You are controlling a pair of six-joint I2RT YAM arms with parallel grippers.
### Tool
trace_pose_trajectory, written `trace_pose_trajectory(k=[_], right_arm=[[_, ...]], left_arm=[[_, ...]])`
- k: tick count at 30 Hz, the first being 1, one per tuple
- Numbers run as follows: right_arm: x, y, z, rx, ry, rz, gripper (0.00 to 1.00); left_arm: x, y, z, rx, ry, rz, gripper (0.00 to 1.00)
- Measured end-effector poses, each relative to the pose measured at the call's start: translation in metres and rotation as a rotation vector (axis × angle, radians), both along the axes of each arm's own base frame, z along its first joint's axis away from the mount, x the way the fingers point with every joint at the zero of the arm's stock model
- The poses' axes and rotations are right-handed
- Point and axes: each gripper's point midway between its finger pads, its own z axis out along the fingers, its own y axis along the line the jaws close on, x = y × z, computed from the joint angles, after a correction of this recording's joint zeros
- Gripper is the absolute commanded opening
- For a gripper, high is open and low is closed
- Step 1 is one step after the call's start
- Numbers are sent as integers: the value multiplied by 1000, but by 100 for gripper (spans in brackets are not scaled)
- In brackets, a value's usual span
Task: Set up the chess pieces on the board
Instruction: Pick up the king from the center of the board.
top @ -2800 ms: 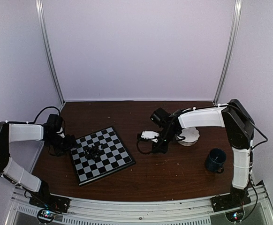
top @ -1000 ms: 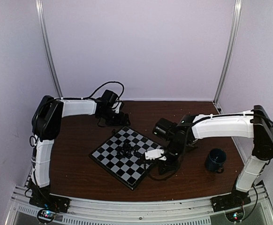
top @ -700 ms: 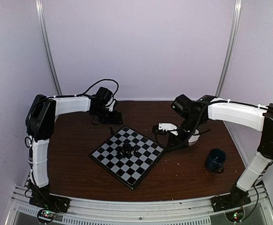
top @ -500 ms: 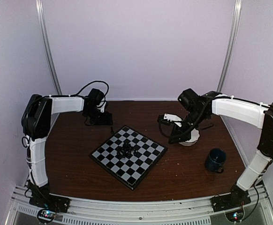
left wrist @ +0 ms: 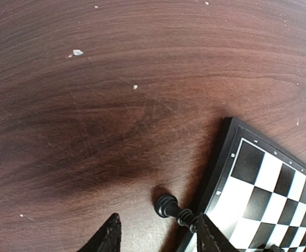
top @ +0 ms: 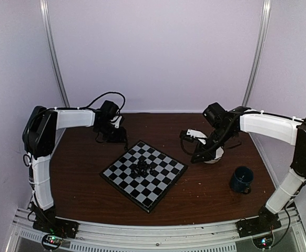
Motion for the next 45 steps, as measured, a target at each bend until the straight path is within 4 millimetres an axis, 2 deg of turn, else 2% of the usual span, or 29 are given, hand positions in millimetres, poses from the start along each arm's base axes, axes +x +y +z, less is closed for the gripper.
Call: trace_pose_trajectory(k=[7, 17, 23, 29, 32, 36, 45], right_arm=[[-3, -3, 0, 9, -9, -10, 19], [-4, -6, -9, 6, -1, -20, 19], [-2, -8, -13, 8, 1, -35, 19], [-1, -9, -14, 9, 1, -38, 18], [-1, -9, -16, 8, 2, -39, 18], [-2, -10, -18, 6, 4, -39, 18], [-2, -12, -20, 4, 7, -44, 18]], left_arm=[[-1, -1, 0, 7, 1, -3, 58], [-4, -8, 1, 10, -8, -23, 56], [-1, -12, 5, 4, -22, -28, 49], [14, -20, 11, -7, -50, -30, 38], [19, -23, 12, -11, -56, -31, 38], [18, -24, 9, -7, -50, -33, 41], [9, -30, 0, 17, -26, -44, 31]])
